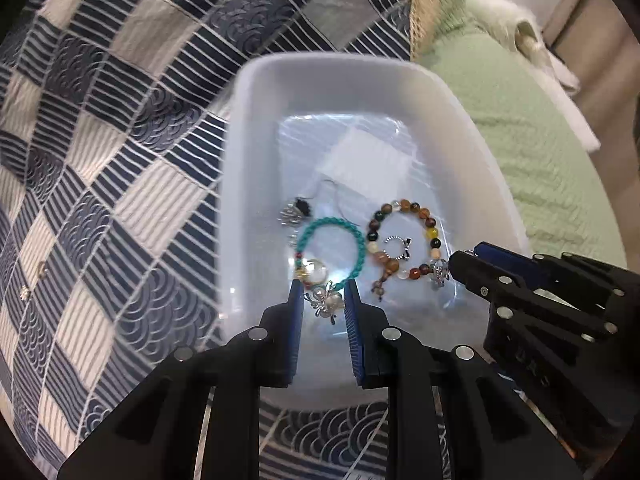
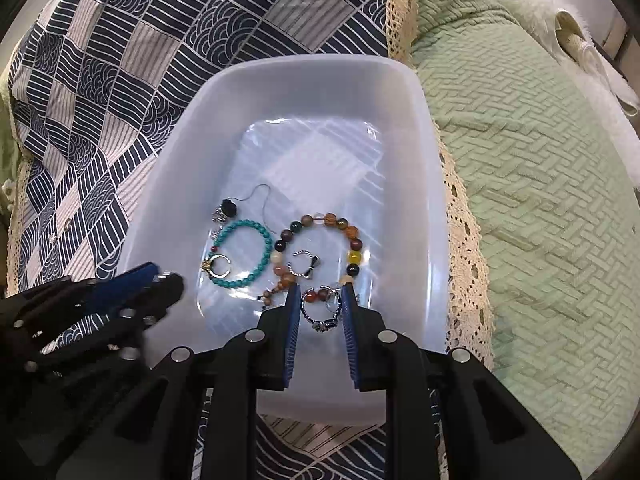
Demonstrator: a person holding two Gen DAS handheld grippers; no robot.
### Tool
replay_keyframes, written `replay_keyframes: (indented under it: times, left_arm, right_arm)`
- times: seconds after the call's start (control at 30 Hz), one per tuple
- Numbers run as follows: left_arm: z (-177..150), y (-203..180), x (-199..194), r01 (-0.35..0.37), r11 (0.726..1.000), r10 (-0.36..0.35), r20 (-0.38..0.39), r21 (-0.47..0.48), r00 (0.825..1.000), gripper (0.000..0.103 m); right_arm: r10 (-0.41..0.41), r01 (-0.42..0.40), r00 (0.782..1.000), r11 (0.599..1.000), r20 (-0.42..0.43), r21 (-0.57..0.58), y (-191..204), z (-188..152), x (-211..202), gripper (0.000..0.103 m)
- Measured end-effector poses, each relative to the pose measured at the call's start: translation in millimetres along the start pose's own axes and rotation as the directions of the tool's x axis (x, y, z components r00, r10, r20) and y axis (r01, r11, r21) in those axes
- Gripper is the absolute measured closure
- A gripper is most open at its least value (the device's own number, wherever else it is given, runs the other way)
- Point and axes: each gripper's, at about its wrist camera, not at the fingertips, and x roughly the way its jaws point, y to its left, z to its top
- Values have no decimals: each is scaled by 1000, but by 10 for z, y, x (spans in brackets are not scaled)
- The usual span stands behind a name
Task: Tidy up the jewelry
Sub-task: 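Carry both pieces into the white tray and open both tools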
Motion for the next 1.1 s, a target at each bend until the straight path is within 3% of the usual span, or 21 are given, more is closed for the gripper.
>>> replay_keyframes:
  times: [0.4,0.53,0.73,0.93,1.1]
  left_arm:
    - [-24,-20,236,-9,1000,8,-22,-20,1000,82]
    - [-26,-29,248,-4,1000,4,-21,-20,1000,71]
    - [-42,7,130,4,999,-4,2,-36,1000,65]
    - [-19,60,17,38,997,-37,25,-63,999,65]
    - [31,168,-184,64,993,-59,61,-94,996,65]
  right_arm:
    - [1,0,1000,1000,-30,14,-33,-18,140,82]
    - [-1,1,999,1000,-34,2,11,-28,153,82]
    - [-2,2,999,1000,-46,0,39,-9,204,82]
    - [3,-3,999,1000,-33,-3,88,-1,163,81]
    - [5,-5,1000,1000,-15,2,103,16,92,73]
